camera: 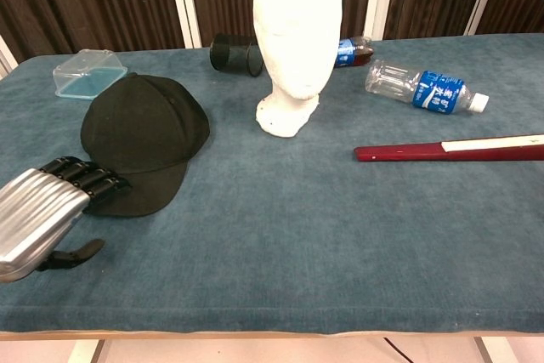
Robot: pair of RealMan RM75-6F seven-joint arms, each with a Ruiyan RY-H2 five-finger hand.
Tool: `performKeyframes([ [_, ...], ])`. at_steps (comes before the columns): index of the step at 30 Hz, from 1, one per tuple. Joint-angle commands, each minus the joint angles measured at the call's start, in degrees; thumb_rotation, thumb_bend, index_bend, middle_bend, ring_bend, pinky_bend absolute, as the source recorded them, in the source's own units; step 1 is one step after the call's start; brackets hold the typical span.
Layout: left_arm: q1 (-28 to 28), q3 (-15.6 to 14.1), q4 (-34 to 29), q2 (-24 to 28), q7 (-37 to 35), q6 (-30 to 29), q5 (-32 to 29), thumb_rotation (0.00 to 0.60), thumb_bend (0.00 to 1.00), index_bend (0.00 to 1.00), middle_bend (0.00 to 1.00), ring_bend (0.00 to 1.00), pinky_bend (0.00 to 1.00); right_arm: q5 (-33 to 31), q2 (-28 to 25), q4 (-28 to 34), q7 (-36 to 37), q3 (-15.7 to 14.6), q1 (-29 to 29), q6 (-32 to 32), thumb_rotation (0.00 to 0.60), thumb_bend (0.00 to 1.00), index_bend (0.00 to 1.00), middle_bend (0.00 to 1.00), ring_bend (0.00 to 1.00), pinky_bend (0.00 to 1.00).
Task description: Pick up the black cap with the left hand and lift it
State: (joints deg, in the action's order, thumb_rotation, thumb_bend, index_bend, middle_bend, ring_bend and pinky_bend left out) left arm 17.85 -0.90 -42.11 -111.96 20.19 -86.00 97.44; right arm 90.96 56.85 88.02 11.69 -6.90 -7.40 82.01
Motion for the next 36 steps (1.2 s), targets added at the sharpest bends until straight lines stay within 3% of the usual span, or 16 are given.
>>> performKeyframes([
  [1, 1.68, 1.26, 8.44, -5.22, -2.65, -0.54, -0.21, 0.6, 0.26, 0.31, 0.32, 0.26, 0.25, -0.04, 0.06, -0.24, -0.29, 0.32, 0.06, -0.49, 0.6, 0.13, 0.0, 0.0, 0.0, 0.0],
  [14, 4.08, 2.19, 17.79, -8.9, -7.32, -1.35, -1.85, 0.6, 0.26, 0.38, 0.4, 0.34, 0.26, 0.22, -0.01, 0.41, -1.05, 0.96, 0.17, -2.51, 0.6, 0.13, 0.0, 0.0, 0.0, 0.0],
  [20, 5.11, 1.85, 21.6, -10.18, -10.2, -1.47, -2.08, 0.6, 0.32, 0.48, 0.52, 0.45, 0.29, 0.04, -0.09, 0.4, -1.03, 1.32, 0.25, -3.09, 0.6, 0.13, 0.0, 0.0, 0.0, 0.0],
  [31, 7.61, 0.93, 29.33, -12.36, -12.83, -5.54, -1.66, 0.6, 0.41, 0.66, 0.65, 0.54, 0.35, 0.42, -0.4, 0.74, -0.97, 1.44, 0.17, -4.41, 0.6, 0.13, 0.0, 0.0, 0.0, 0.0],
  [36, 8.41, 0.83, 30.64, -12.11, -13.72, -8.44, -1.76, 0.6, 0.41, 0.68, 0.67, 0.56, 0.36, 0.45, -0.44, 0.79, -1.0, 1.56, 0.24, -4.64, 0.6, 0.13, 0.0, 0.0, 0.0, 0.0],
])
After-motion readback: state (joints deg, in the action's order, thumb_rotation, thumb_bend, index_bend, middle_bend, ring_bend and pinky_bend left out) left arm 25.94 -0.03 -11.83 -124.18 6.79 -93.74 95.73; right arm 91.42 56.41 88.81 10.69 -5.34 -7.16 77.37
